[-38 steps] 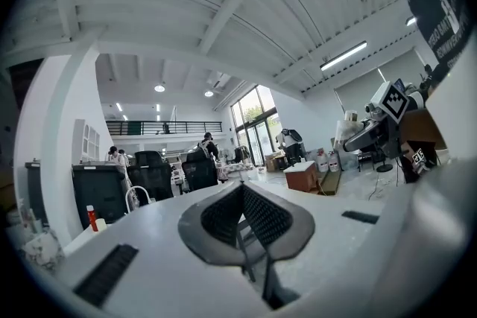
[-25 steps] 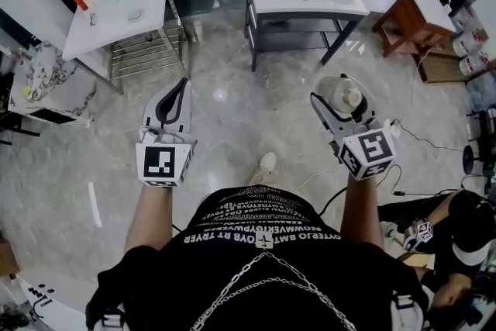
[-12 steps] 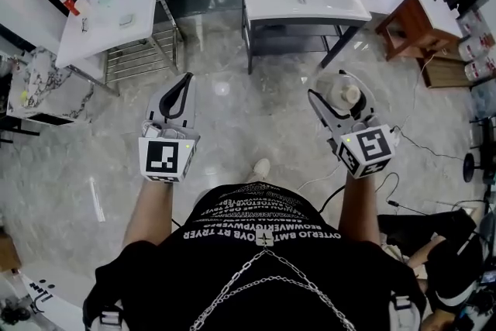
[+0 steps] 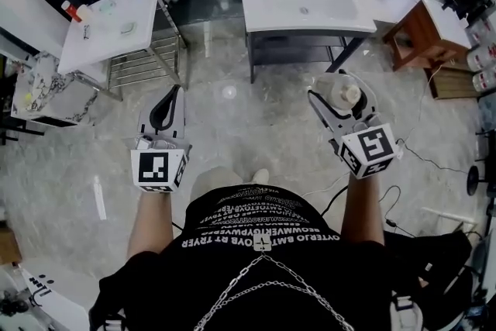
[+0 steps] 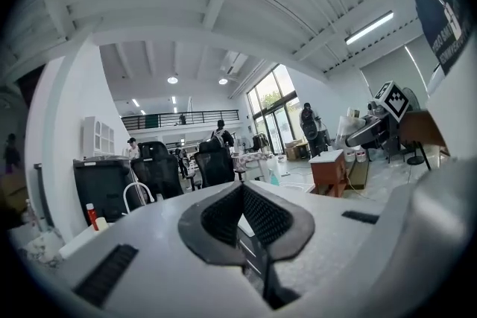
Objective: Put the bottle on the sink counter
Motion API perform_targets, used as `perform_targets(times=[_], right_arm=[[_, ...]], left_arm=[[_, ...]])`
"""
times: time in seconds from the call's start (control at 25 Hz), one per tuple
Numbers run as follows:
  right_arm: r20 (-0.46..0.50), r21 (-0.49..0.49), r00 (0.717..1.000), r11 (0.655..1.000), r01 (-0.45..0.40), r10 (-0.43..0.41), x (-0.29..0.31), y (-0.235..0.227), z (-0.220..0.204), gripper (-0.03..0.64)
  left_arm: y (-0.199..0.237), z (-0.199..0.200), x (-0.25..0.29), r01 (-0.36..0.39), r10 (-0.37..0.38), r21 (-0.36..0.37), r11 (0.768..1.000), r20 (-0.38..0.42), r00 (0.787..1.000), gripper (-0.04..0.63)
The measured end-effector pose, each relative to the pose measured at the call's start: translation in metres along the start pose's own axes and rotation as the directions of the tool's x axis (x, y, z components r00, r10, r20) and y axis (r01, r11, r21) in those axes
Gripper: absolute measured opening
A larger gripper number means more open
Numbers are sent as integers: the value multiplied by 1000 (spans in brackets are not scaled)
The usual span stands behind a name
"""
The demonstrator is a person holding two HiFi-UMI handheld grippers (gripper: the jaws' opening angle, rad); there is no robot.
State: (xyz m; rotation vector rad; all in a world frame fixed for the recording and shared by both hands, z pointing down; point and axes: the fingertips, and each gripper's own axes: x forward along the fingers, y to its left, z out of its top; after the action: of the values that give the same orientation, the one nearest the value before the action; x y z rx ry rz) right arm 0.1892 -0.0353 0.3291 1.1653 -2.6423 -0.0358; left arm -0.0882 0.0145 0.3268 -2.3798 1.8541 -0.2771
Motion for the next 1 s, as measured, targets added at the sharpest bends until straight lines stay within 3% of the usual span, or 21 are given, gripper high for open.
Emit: perform_targets(times=[0.32,0.76,1.0], right_arm=[[-6,-1,1000,1000,-16,16,35,-22,6,330],[-16,11,999,999,42,-42,90,-54,12,330],[-24,18,998,999,50,-50,131,-70,15,330]], left_arm=[[29,-12,21,-51,51,-2,999,-34,998,5],[36,4,121,75,-75,30,997,23,997,5],[51,6,172,107,-109,39,993,32,994,6]])
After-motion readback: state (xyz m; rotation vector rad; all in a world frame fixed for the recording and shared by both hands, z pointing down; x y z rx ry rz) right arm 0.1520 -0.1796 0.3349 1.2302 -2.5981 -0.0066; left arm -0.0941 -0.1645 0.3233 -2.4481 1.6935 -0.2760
